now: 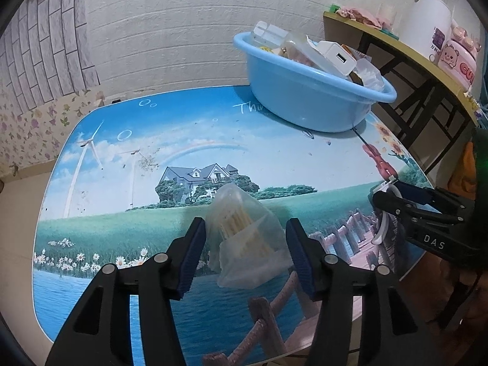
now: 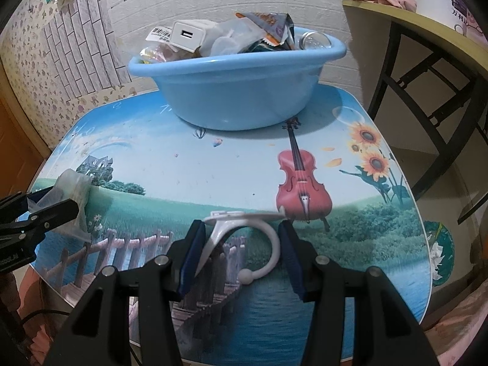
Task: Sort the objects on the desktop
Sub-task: 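Lift the toothpick bag and white hook and carry both over the basin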
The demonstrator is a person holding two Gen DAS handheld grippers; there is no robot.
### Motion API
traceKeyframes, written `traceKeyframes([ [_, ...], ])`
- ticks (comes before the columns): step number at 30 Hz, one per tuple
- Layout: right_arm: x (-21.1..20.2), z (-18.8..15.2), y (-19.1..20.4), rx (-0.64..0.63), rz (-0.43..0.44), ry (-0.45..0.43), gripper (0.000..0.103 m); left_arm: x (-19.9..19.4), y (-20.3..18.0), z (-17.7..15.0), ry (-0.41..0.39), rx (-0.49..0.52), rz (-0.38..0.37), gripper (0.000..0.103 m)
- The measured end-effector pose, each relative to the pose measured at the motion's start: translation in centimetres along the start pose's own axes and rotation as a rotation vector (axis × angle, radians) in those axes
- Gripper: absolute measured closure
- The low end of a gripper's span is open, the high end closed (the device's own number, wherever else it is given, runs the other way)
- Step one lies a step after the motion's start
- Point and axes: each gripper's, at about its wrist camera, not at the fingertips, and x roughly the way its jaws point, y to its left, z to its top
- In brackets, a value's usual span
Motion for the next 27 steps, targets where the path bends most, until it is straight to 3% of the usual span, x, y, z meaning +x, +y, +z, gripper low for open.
traceKeyframes([
  [5,0.0,0.0,0.2,-0.017,-0.006,-0.002,0.052,0.5,0.1,-0.2,0.005,-0.009,0.002,0.043],
  [15,0.3,0.0,0.3,-0.041,-0.022,-0.017,0.051,1.1,0.4,-0.7,0.0,-0.014,-0.019,0.043],
  [18,0.3,0.0,0.3,-0.044,-0.023,-0.021,0.051,1.1,0.2,-0.7,-0.01,-0.003,-0.024,0.053],
  [27,0.1,0.0,0.0,-0.021,-0.005,-0.02,0.053,0.5,0.1,-0.6,-0.019,-0.002,-0.028,0.057],
])
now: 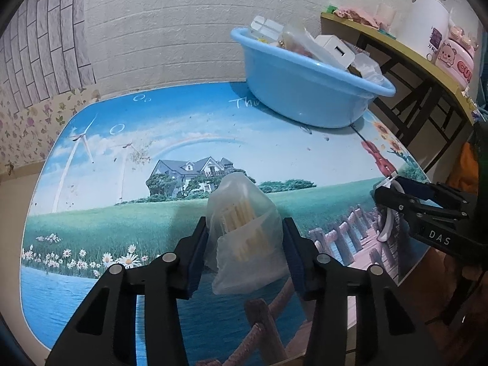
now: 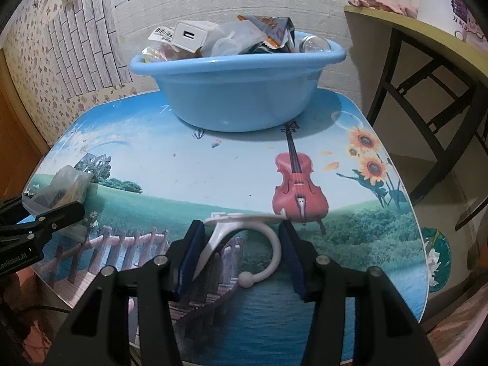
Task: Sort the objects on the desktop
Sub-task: 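Lift the toothpick bag and white hook and carry both over the basin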
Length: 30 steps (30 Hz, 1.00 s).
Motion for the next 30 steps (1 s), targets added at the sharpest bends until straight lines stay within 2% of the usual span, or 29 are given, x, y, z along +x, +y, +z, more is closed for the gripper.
traceKeyframes([
  [6,-1.1,0.5,-0.2,0.008,0.018,-0.046,0.054,-1.4,-0.5,0.8,-0.035,0.004,-0.014,0.058],
  [11,-2.3,1.3,-0.4,0.018,0.043,-0.086,0.054,-3.5,-1.1,2.3,-0.096,0.016,-0.027,0.058],
  [16,-4.6,2.4,-0.6,0.019,0.038,-0.178,0.054,-5.0,-2.0,3.9,-0.137,0.037,-0.05,0.058],
  [23,-7.8,5.5,-1.0,0.019,0.065,-0.307,0.054,-5.8,-3.1,7.3,-0.187,0.07,-0.063,0.057],
  [30,-7.7,8.3,-1.8,0.033,0.074,-0.356,0.054,-5.2,-4.5,11.5,-0.232,0.093,-0.072,0.058],
])
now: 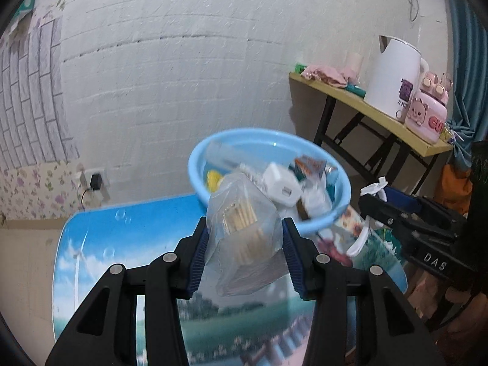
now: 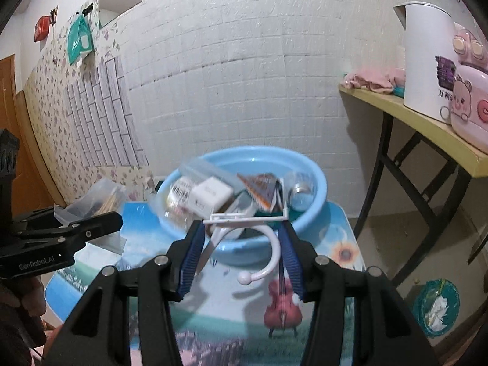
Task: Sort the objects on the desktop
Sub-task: 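Lift the toothpick bag and white hook and carry both over the basin, then lower the bag and hook into the basin and open both tools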
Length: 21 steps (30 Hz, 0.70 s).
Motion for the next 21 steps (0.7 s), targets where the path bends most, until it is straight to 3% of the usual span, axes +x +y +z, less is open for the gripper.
traceKeyframes([
  [8,2.5,3.3,-1.1,0.003,0.023,-0.035,0.054,4.2,-1.6,4.1,-0.002,0.042,-0.02,0.058],
  [21,8.3,6.5,-4.4,0.027,0.021,-0.031,0.054,10.1,-1.4,6.9,0.025,0.04,-0.032,0.058],
])
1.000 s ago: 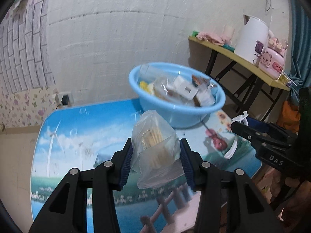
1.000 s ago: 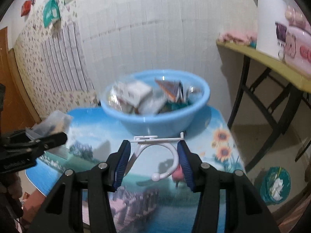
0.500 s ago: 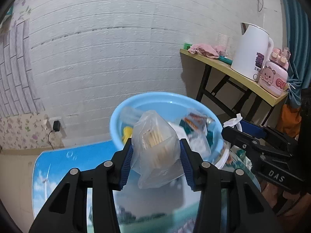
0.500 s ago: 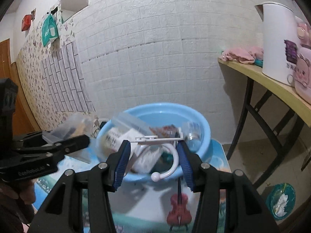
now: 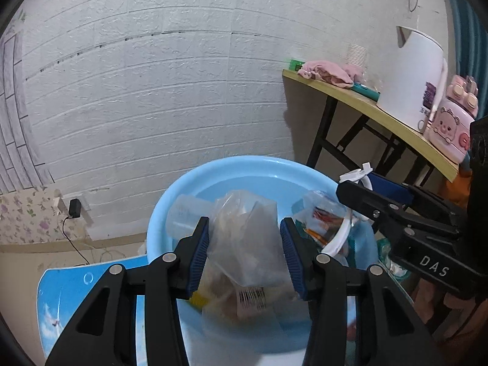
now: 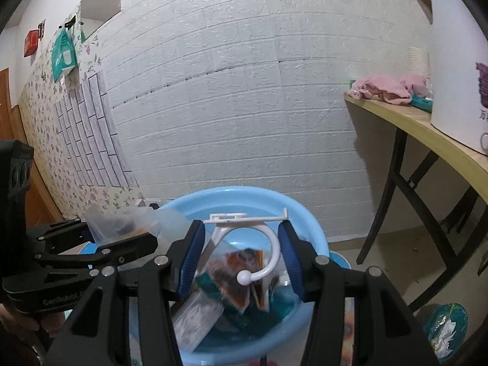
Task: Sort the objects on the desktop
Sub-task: 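Lower the bag and hook into the basin and open both tools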
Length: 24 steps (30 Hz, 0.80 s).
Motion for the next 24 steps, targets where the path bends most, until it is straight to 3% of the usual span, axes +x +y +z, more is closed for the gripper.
traceKeyframes([
  [4,2.0,0.4,-0.5,0.014,0.011,0.022,0.054,1.1,-0.2,0.4,0.006,0.005,-0.003,0.052],
  [6,2.9,0.3,-0.5,0.011,0.015,0.041,0.054,1.5,-0.2,0.4,0.004,0.008,-0.006,0.032],
  [10,3.9,0.0,-0.8,0.012,0.019,0.07,0.053,1.6,-0.4,0.4,0.0,0.015,-0.006,0.022],
  [12,4.0,-0.1,-0.8,0.012,0.023,0.074,0.053,1.6,-0.3,0.3,-0.001,0.009,-0.007,0.011],
  [18,3.9,-0.4,-1.0,0.014,0.021,0.096,0.034,0.9,0.1,0.0,-0.006,-0.004,-0.007,0.005],
  [24,2.8,-0.6,-1.2,0.036,0.013,0.091,0.033,-0.4,0.3,-0.6,-0.012,-0.004,0.012,0.002],
])
